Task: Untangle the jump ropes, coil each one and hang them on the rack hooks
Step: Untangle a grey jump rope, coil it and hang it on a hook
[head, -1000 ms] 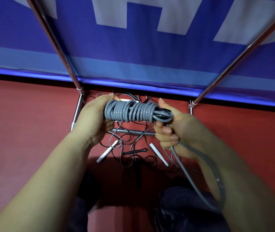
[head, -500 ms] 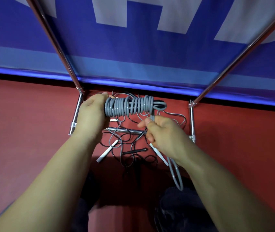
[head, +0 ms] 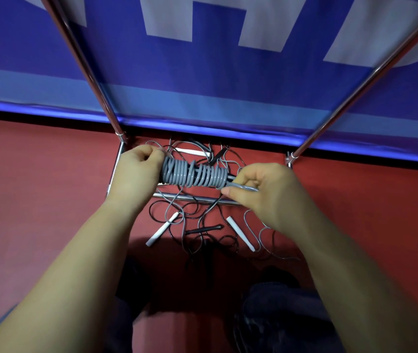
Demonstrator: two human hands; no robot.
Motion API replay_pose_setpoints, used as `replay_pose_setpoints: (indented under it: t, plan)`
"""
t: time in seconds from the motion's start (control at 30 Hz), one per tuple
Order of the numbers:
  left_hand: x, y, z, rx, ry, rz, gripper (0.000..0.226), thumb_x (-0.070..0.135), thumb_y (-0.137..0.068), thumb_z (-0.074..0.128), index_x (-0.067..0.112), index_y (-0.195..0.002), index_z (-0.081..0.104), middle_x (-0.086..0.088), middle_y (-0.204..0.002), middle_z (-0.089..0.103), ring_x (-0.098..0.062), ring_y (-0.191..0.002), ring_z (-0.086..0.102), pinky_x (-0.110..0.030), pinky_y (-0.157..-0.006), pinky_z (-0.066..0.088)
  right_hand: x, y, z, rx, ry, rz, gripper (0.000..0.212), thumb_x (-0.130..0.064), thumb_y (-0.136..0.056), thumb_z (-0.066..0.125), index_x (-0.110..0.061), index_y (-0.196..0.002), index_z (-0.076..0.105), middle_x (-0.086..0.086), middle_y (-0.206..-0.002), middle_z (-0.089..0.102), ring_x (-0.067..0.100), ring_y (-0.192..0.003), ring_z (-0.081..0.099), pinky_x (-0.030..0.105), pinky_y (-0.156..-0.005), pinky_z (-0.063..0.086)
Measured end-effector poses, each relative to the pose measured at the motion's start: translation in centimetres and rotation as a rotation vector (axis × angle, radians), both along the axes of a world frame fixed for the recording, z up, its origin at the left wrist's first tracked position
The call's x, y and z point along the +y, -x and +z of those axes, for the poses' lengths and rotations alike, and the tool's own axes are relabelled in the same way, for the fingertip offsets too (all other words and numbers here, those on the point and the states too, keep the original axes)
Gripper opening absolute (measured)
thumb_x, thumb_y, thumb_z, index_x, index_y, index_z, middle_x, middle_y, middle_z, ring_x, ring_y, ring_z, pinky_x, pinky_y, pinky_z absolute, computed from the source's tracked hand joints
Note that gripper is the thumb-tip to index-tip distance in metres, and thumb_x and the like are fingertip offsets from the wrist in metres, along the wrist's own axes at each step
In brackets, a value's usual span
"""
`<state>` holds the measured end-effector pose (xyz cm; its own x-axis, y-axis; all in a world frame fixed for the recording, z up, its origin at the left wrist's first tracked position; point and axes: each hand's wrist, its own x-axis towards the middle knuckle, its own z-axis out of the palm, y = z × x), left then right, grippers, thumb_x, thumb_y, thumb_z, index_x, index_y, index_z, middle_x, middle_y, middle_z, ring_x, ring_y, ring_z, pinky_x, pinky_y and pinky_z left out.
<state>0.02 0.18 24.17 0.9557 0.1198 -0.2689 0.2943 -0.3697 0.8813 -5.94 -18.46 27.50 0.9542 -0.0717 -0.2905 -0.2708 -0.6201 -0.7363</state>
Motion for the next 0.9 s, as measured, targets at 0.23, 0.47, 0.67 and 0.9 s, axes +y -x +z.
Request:
replay_pose_setpoints:
  t: [0.23, 0.47, 0.67, 0.9]
  plan:
    - [0.6, -0.1, 0.8, 0.227, 0.235, -0.152, 0.019, 0.015, -0.094, 0.046, 0.011, -0.076, 0.053, 0.006, -0.038, 0.032, -0.007, -0.030, 0.024, -0.011, -0.035, 0.017, -1.5, 0.2, 0.9, 0.042, -0.075, 0.056, 0.036, -0.036, -0.057, 0.084, -0.036, -0.085, 0.061, -0.023, -0.074, 0.060, -0.014, -0.052, 0.049, 0.010, -0.054, 0.030]
    - [0.9, 0.0, 0.8, 0.331, 0.401, -0.284, 0.028, 0.013, -0.096, 0.042, 0.008, -0.070, 0.053, 0.002, -0.039, 0.029, -0.005, -0.028, 0.018, -0.007, -0.037, 0.016, -1.1, 0.3, 2.4, 0.300, -0.300, 0.191, 0.038, -0.053, -0.056, 0.070, -0.021, -0.076, 0.067, -0.001, -0.058, 0.067, 0.000, -0.037, 0.044, 0.012, -0.040, 0.033]
    - [0.9, 0.1, 0.4, 0.342, 0.518, -0.359, 0.021, 0.023, -0.077, 0.054, 0.010, -0.062, 0.058, 0.001, -0.040, 0.026, -0.006, -0.030, 0.016, -0.007, -0.039, 0.015, -0.9, 0.4, 2.4, 0.397, -0.350, 0.301, 0.055, -0.059, -0.063, 0.070, -0.005, -0.071, 0.063, 0.000, -0.045, 0.058, 0.008, -0.035, 0.034, 0.014, -0.036, 0.029]
    - [0.1, 0.3, 0.6, 0.389, 0.667, -0.301, 0.028, 0.026, -0.078, 0.051, 0.014, -0.053, 0.059, 0.003, -0.036, 0.023, -0.004, -0.026, 0.015, -0.005, -0.037, 0.015, -0.7, 0.3, 2.9, 0.446, -0.568, 0.231, 0.052, -0.058, -0.067, 0.048, -0.007, -0.065, 0.058, -0.001, -0.039, 0.048, 0.004, -0.028, 0.027, 0.012, -0.031, 0.022]
